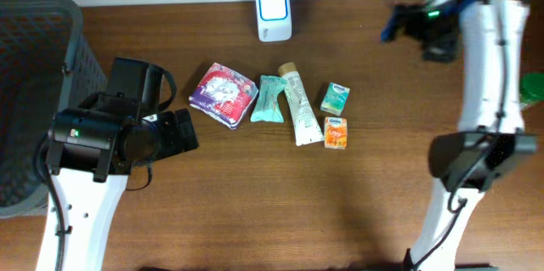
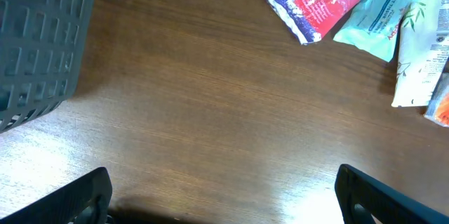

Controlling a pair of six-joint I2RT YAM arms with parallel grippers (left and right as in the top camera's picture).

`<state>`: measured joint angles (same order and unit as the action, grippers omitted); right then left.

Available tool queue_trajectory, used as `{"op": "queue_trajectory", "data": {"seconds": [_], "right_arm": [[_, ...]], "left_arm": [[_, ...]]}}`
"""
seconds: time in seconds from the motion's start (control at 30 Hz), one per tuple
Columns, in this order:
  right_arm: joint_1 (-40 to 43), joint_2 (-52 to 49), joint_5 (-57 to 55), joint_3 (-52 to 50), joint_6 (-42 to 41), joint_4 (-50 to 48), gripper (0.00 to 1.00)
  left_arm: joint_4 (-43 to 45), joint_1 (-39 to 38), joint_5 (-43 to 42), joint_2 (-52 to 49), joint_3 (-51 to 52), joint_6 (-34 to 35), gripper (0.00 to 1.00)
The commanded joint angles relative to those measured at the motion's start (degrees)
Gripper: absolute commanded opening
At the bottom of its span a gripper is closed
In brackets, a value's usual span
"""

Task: Scan the item barcode
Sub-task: 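Carry the green-capped bottle to the right table edge and release, then reach the right gripper down and grasp the green Kleenex pack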

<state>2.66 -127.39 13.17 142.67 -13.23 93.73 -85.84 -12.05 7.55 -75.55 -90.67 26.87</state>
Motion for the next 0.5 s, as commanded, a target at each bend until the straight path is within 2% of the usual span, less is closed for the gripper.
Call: {"op": "queue_trajectory", "data": {"seconds": [0.0,0.1,0.17,0.2,0.3,0.47], "right_arm": [[-7.9,-0.4,-9.4,-6.8,0.8,-0.9,0.99],[-12.8,-0.4,-7.6,-13.6,-5.4,-3.3,0.99],[-14.9,-0.4,-7.9,-17.3,-5.6,-7.9,0.99],[-15.8,-0.4,-7.8,-19.9,-5.7,-10.4,0.99],[-15.6,-0.4,-7.8,-25.0,-13.0,-13.1,0.99],[-15.3,1.7,-5.2,-26.6,-13.1,-12.5,1.0]], "left_arm": [[0.1,-0.2,0.4,0.2,-0.1,0.5,0.99],[0.1,-0.2,0.4,0.2,-0.1,0.5,0.99],[0.1,-0.2,0.4,0.2,-0.1,0.5,0.99],[0.1,-0.2,0.4,0.2,-0.1,0.5,0.99],[0.1,-0.2,0.4,0.2,-0.1,0.5,0.99],[0.1,-0.2,0.4,0.2,-0.1,0.5,0.99]]}}
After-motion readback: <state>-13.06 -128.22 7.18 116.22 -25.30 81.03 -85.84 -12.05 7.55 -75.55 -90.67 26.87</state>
